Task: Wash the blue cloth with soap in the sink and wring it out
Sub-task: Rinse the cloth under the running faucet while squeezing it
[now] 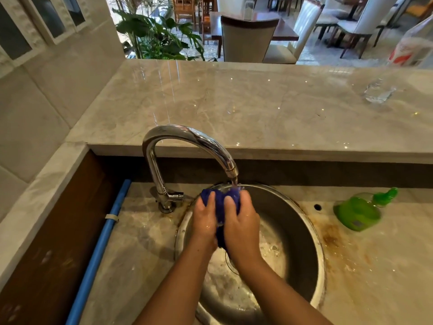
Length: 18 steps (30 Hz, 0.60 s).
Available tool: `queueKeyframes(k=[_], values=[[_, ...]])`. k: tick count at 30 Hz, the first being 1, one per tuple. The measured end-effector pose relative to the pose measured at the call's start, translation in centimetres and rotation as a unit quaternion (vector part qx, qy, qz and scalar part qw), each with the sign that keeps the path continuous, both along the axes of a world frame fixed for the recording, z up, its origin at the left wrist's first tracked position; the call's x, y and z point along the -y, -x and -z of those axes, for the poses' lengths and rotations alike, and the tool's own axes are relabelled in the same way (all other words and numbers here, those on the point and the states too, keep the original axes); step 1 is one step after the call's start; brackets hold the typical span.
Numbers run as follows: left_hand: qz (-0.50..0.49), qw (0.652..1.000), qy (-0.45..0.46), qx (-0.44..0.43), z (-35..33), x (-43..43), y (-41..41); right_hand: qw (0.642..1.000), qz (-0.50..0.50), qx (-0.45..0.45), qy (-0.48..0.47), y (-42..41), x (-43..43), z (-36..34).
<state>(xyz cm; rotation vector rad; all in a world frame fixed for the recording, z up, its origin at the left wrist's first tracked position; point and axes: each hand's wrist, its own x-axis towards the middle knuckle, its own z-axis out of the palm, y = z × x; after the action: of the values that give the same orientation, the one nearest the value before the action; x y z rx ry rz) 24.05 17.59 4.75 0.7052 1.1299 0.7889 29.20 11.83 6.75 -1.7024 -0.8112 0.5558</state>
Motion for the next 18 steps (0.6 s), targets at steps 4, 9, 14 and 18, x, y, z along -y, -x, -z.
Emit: queueKeyframes(k=[4,9,14,18], values=[[0.025,0.995,0.062,0.079,-0.5,0.8,-0.7,0.986,0.028,0.148,0.066,-0.7,-2.7,0.8],[0.058,0.982,0.048,0.173,-0.7,1.1,-0.2,0.986,0.057,-0.001,0.156,-5.1,-5.0,2.8],[0.011,0.993,0.042,0.113,-0.9,-0.5,-0.4,0.995,0.049,-0.078,0.031,-3.0,-1.6,1.9],[0.029,0.997,0.021,0.062,-0.8,-0.3,-1.4,0.999,-0.007,0.026,-0.022,-0.9,-0.1,0.6]])
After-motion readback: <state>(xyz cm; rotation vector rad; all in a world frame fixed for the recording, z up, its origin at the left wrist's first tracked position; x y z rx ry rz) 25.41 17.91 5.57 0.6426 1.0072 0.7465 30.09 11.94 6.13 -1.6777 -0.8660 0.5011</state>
